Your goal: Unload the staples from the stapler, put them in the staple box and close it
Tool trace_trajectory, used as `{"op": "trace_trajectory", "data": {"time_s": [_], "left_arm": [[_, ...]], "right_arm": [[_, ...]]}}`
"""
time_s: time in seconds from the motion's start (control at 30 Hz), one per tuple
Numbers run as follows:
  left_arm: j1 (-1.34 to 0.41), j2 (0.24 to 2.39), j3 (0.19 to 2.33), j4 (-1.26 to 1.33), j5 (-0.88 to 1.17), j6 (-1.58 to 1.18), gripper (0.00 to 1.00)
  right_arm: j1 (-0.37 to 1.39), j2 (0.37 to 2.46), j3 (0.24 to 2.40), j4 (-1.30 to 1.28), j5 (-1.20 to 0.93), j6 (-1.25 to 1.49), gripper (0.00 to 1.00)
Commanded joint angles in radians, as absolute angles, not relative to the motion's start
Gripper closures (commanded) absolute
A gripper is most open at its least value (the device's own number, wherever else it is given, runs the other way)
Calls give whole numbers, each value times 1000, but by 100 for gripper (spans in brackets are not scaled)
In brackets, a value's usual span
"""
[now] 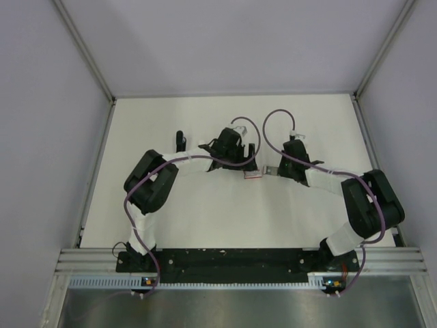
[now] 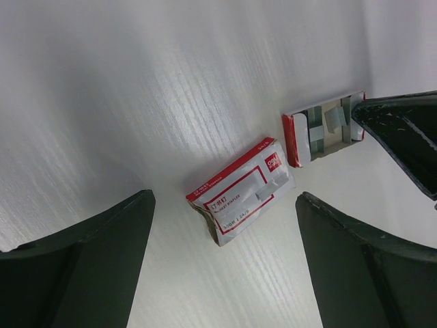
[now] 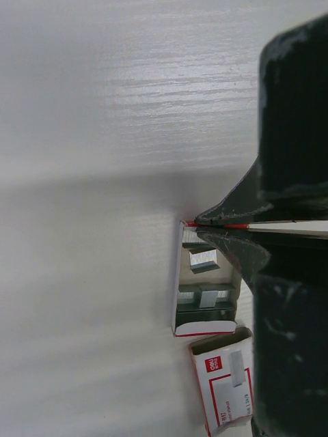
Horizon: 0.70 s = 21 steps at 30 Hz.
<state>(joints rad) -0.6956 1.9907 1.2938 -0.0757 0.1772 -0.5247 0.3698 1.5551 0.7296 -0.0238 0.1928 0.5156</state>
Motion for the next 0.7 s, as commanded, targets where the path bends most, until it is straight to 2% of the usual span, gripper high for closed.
{"op": "trace_trajectory", "data": {"time_s": [0.0, 0.37, 0.67], "left_arm": [[-698, 1997, 1261, -18, 210, -558, 11], [-707, 1973, 1181, 32, 227, -595, 15], [-707, 1882, 1033, 80, 204, -609, 15]], "right_arm": [[357, 1574, 755, 51, 152, 509, 100], [377, 1569, 724, 74, 112, 512, 100], [440, 1517, 649, 74, 123, 526, 100]]}}
